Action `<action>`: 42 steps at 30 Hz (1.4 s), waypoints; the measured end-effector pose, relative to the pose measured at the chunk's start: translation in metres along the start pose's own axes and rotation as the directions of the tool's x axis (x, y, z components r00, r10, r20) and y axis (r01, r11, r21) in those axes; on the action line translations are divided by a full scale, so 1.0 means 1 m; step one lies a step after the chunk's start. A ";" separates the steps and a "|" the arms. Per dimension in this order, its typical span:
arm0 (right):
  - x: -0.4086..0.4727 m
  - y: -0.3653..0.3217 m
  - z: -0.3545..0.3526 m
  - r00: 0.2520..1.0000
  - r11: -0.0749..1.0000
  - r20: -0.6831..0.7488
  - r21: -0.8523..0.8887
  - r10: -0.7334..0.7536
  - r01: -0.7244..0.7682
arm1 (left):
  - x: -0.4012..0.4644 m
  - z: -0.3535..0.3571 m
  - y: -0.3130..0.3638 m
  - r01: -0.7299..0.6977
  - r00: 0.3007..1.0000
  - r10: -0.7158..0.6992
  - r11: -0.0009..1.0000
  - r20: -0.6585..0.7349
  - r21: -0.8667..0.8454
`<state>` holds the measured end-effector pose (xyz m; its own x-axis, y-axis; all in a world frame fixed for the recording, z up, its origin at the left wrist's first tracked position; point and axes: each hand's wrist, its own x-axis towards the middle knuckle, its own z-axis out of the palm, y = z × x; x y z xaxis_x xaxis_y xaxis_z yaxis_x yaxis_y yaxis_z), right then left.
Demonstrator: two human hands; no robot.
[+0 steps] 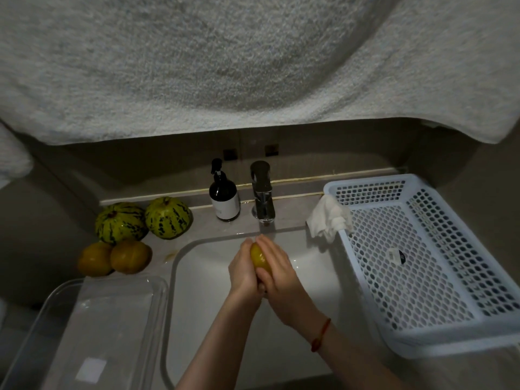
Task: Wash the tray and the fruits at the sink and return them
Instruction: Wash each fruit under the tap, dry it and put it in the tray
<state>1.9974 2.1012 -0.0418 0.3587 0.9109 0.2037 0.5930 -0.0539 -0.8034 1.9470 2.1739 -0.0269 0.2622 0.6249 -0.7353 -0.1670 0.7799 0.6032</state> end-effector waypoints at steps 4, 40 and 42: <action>0.015 -0.005 -0.015 0.941 0.934 -0.079 0.172 0.329 -0.312 | 0.005 -0.010 -0.002 0.065 0.992 -0.059 0.997 -0.113 0.051; 0.143 -0.046 -0.070 0.741 0.372 0.451 0.660 0.498 -0.652 | 0.028 -0.032 0.035 0.187 0.978 -0.198 0.971 -0.060 -0.152; 0.143 -0.046 -0.070 0.741 0.370 0.451 0.663 0.497 -0.651 | 0.028 -0.032 0.035 0.188 0.978 -0.200 0.970 -0.062 -0.157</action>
<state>2.0723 2.2056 0.0636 0.2356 0.8331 -0.5004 -0.4921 -0.3417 -0.8006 1.9179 2.2199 -0.0361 0.2312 0.4576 -0.8585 -0.2615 0.8792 0.3982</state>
